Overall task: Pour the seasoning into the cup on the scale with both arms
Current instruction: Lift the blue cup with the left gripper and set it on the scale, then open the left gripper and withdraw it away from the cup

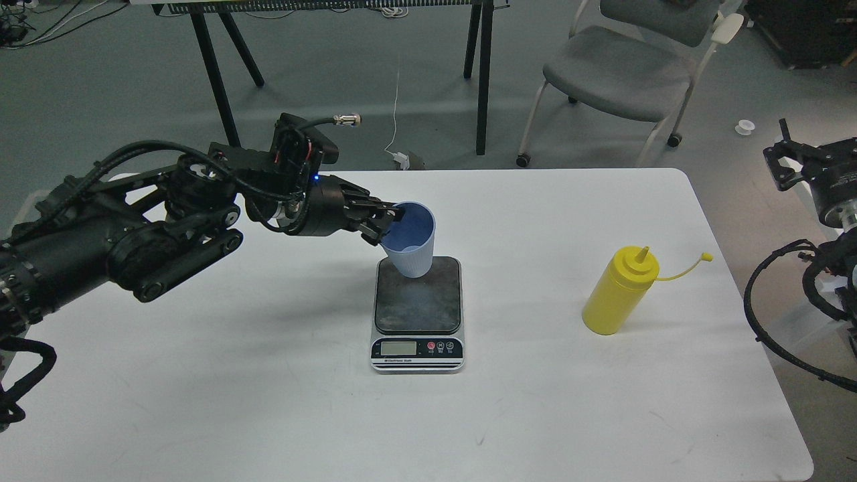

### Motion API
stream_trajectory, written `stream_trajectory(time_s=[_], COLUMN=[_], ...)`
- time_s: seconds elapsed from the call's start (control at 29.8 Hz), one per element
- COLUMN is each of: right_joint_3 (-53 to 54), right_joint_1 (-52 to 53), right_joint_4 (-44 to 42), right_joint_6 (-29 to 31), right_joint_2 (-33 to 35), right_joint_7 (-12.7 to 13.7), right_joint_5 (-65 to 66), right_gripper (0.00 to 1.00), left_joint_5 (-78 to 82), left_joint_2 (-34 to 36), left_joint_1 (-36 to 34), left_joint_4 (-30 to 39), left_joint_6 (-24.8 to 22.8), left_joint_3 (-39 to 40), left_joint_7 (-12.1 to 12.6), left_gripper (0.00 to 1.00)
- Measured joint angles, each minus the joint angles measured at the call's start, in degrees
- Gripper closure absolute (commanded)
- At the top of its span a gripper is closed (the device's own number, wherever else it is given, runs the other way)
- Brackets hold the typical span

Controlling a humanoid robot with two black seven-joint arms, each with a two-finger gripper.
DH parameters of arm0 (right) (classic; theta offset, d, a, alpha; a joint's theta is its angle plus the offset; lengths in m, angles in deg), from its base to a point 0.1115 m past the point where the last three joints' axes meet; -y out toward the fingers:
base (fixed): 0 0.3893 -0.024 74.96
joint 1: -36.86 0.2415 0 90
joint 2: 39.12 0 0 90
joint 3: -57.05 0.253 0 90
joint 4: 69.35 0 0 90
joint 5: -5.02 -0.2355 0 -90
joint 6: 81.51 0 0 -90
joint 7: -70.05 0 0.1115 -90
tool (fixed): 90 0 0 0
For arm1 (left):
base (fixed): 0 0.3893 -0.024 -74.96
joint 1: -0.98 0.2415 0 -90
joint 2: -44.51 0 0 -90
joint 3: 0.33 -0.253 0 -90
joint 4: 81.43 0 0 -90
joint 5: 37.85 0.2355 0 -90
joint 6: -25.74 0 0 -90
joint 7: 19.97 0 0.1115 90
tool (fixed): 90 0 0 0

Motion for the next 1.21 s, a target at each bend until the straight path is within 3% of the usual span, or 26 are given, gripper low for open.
stream_trajectory(time_s=[0.4, 0.6, 0.74, 0.87, 1.04, 1.21], right_joint_3=[0.46, 0.42, 0.35, 0.33, 0.56, 3.12], right_joint_1=[-0.04, -0.04, -0.06, -0.7, -3.77, -13.83], right_joint_4=[0.51, 0.83, 0.86, 0.87, 3.16, 13.18], right_joint_6=[0.0, 0.0, 0.0, 0.0, 0.0, 0.0], right_joint_2=[-0.01, -0.19, -0.2, 0.08, 1.75, 4.3], right_joint_7=[0.0, 0.0, 0.0, 0.0, 0.02, 0.61], right_joint_5=[0.0, 0.02, 0.06, 0.08, -0.04, -1.43], right_gripper=[0.0, 0.0, 0.0, 0.0, 0.0, 0.0], left_joint_5=[0.0, -0.43, -0.62, -0.7, -4.34, -24.07], left_joint_2=[-2.3, -4.26, -4.8, -4.58, -2.58, 1.55], left_joint_1=[0.85, 0.87, 0.84, 0.54, 0.27, -0.02], left_joint_4=[-2.14, -2.15, -2.15, -2.13, -2.08, -1.96], left_joint_6=[-0.02, -0.02, -0.02, 0.1, 0.71, 0.37], left_joint_3=[-3.73, -3.74, -3.67, -3.5, -0.63, 5.75], left_joint_7=[0.67, 1.51, 1.7, 1.7, 1.56, 1.65], left_gripper=[0.9, 0.71, 0.38, 0.2, 0.13, 0.12])
